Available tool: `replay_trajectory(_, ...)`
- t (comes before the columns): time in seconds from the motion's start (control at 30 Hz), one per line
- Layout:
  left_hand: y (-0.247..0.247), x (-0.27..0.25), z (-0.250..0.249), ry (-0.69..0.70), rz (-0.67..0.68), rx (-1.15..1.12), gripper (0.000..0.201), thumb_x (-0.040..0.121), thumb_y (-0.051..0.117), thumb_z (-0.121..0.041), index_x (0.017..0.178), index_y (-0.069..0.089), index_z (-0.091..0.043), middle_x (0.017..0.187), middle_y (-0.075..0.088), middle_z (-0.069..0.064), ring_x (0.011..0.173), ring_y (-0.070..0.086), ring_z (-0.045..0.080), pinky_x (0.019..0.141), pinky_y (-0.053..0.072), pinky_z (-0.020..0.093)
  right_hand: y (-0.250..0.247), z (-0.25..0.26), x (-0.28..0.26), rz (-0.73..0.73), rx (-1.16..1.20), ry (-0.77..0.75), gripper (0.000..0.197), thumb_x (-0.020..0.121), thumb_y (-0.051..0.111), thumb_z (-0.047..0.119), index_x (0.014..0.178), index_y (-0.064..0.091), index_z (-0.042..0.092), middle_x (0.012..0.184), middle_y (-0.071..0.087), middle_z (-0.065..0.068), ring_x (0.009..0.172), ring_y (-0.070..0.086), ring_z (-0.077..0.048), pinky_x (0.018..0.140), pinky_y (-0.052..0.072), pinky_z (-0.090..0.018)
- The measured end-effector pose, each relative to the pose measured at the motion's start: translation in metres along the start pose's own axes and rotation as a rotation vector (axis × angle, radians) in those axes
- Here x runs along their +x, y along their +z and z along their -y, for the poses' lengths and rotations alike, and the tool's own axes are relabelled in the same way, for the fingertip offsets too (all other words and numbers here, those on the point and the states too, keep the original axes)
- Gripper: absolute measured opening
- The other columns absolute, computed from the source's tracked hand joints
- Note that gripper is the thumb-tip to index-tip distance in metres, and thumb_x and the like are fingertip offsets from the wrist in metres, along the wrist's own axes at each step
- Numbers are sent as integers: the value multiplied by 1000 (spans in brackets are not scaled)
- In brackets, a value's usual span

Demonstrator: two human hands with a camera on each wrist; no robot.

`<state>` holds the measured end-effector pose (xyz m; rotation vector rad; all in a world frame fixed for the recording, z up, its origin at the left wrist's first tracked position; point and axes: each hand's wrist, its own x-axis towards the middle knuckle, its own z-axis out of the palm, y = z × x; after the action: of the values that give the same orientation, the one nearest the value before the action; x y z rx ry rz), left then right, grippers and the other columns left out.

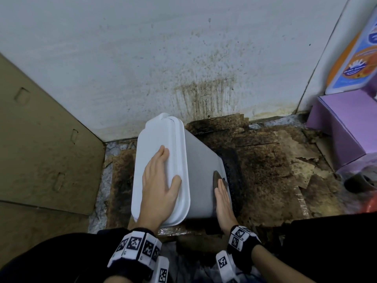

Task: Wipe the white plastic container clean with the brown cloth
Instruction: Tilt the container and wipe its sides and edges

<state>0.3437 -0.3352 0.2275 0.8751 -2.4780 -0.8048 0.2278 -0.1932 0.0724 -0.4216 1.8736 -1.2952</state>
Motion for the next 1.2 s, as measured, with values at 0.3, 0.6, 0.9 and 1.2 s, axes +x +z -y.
replay_trajectory(0.3,1,1,-3,-11,3,25,74,92,38,-46,160,26,-21,168,21,-8,153,18,12,125,13,33,11,47,-30,4,116,27,56,109,19,45,161,2,31,167,-3,19,152,-1,3,128,1,-33)
replay_trajectory(0.6,3,2,-6,-20,6,34,75,90,36,-47,160,26,-21,168,21,-7,153,19,14,126,17,40,24,95,-73,107,190,-156,47,112,16,36,157,5,40,164,-1,29,150,-2,12,128,3,-31)
replay_trajectory(0.9,7,3,-19,-25,23,20,74,91,40,-45,159,27,-21,167,22,-8,152,18,12,125,14,34,22,82,-64,-13,-152,-280,50,107,11,45,156,4,43,163,5,30,147,0,17,126,-7,-34)
replay_trajectory(1.2,2,0,-16,-55,21,27,76,89,37,-48,160,25,-24,168,20,-11,152,17,11,126,13,34,18,97,-48,-42,-47,-251,52,109,37,35,159,26,24,162,31,9,149,25,-5,126,19,-30)
